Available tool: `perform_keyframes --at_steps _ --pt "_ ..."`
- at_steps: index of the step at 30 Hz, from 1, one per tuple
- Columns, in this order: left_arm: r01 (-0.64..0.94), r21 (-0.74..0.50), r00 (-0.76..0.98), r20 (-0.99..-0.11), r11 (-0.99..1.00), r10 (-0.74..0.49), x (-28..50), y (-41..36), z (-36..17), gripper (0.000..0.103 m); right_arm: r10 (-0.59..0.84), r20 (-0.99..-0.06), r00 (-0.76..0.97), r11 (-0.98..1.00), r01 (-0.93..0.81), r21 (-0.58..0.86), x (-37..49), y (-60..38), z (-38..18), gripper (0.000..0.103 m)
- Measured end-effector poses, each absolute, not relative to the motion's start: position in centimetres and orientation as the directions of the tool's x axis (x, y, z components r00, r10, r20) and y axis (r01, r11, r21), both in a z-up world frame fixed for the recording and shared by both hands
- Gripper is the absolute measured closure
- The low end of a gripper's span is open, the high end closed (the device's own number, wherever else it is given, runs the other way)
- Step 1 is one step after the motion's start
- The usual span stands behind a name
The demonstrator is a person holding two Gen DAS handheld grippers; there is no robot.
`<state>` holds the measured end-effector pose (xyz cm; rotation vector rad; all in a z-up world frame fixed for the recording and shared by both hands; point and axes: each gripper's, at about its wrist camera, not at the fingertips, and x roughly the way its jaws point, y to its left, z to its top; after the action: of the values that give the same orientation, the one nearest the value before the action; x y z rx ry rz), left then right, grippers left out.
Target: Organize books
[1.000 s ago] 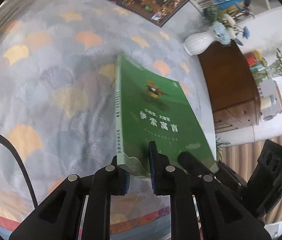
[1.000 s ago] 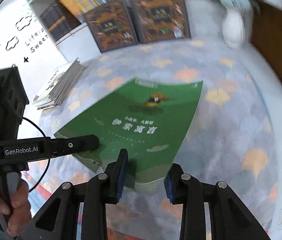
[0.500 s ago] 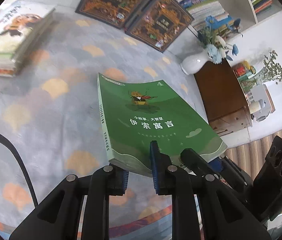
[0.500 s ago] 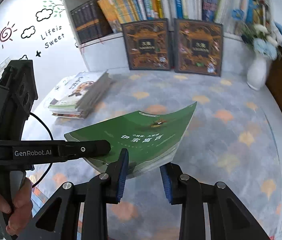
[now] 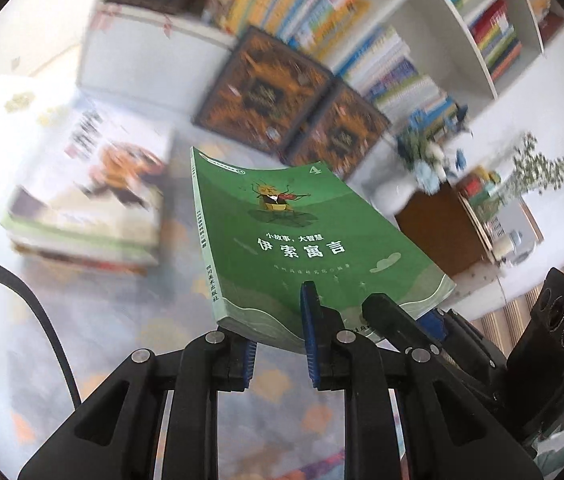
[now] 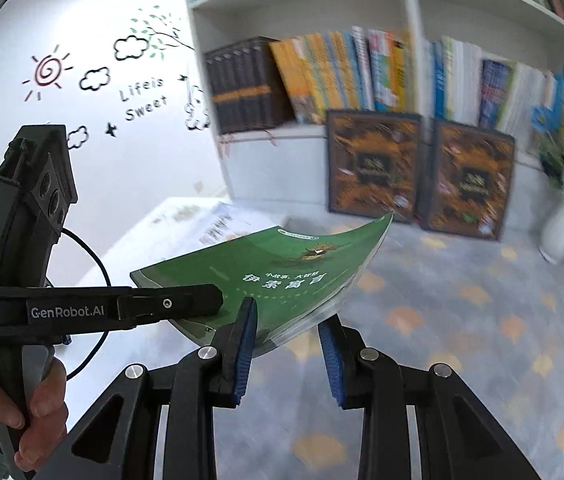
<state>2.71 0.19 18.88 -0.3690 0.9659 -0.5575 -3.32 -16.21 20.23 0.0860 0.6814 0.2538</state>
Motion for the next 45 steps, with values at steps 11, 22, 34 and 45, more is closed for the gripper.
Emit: perform_keyframes --at_steps 11,22,34,45 --pt "0.143 -0.538 0.531 -0.666 0.831 -0.523 8.5 10.2 17.2 0.086 0.329 -0.636 0.698 0.937 -0.325 0.129 4.8 -5.3 18.6 0.073" --pt "0.076 -0.575 0.514 -0.678 0.815 -0.526 13.6 13.0 13.0 0.089 0.325 -0.709 0.626 0.941 -0.289 0.176 10.3 -3.1 14.0 0.072" --pt "-0.071 -0.623 0.475 -0.708 0.779 -0.523 14.5 15.3 9.4 0.082 0.335 -0.762 0.555 0.94 -0.248 0.233 12.5 -3.5 10.8 0.072" --pt "-0.119 -0.509 0.492 -0.776 0.853 -0.394 12.1 16.2 9.8 0.08 0.389 -0.81 0.439 0.92 -0.223 0.321 12.3 -5.2 8.7 0.07"
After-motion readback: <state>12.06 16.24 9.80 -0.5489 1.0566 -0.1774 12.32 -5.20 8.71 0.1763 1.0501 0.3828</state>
